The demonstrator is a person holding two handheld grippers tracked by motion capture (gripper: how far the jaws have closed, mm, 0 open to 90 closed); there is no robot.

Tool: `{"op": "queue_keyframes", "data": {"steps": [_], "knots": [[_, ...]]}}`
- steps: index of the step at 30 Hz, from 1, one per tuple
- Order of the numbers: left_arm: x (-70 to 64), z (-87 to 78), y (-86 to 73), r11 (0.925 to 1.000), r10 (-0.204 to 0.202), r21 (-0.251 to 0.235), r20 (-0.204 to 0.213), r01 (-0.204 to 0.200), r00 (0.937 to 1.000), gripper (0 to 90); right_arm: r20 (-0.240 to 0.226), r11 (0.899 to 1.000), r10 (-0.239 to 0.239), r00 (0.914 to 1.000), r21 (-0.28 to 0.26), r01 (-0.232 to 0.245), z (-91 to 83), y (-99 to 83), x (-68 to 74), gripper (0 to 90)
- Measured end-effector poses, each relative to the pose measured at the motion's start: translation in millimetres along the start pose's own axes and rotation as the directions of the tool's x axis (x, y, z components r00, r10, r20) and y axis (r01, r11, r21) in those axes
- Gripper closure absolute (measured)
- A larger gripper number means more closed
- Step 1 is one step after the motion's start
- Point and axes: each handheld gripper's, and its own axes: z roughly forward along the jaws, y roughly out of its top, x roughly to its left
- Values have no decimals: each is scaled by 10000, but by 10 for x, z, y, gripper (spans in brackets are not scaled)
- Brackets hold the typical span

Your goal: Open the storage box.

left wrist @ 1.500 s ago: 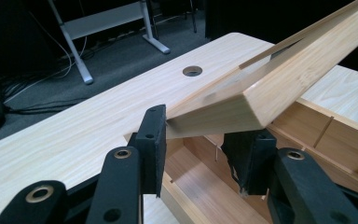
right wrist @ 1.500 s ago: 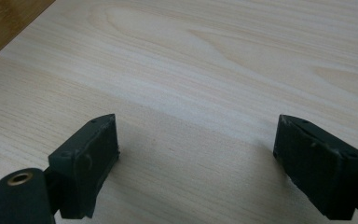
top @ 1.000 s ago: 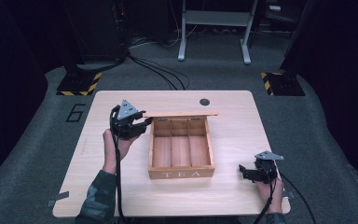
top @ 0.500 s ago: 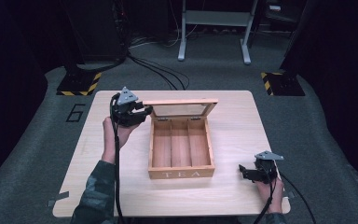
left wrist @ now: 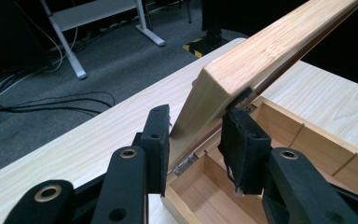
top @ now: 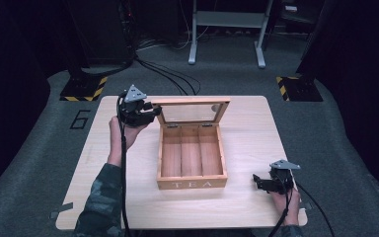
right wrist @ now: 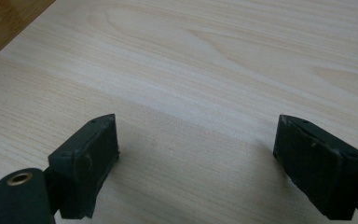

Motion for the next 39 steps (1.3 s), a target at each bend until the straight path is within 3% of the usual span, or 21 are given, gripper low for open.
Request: {"op": "queue_keyframes", "data": {"steps": [39], "knots": [[24, 17, 35, 10000, 69, -19, -37, -69, 10000, 629, 0, 10000, 33, 10000, 8, -33, -1, 0, 2, 133]]}}
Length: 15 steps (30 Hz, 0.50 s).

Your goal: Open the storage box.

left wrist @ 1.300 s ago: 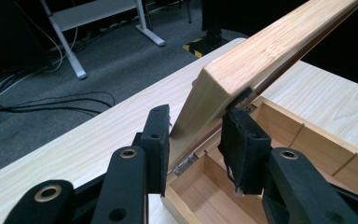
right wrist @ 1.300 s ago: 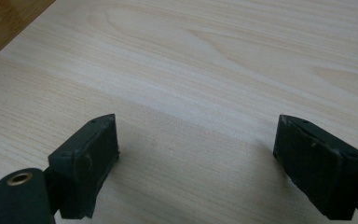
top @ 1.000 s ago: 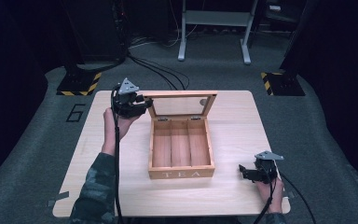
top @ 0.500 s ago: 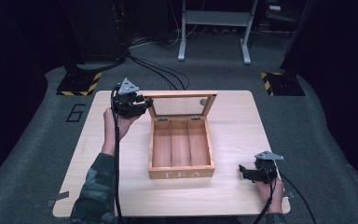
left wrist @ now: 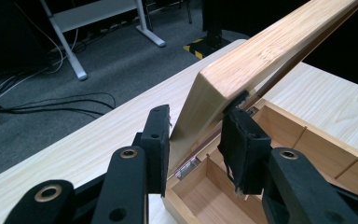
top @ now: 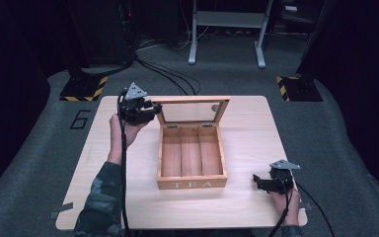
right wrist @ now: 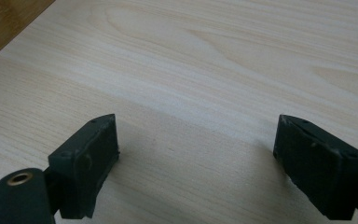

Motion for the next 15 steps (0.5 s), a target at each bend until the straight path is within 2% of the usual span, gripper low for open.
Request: {"op": "queue_keyframes", "data": {"steps": [15], "knots": [[0, 4, -2, 10000, -39, -61, 6, 40, 10000, 629, 5, 10000, 9, 10000, 4, -9, 0, 0, 1, 133]]}}
